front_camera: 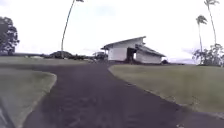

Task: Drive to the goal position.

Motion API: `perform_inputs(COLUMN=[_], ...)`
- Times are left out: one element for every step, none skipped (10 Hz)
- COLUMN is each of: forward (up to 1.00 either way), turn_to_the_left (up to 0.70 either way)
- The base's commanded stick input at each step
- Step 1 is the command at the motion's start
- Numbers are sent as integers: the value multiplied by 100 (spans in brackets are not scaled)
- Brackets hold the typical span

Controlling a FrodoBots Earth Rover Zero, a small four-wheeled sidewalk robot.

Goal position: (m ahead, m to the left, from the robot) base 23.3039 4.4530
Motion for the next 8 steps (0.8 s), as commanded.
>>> perform_inputs(forward=[85,85,85,85,85,85,85,85], turn_to_the_left=[0,0,0,0,0,0,0,0])
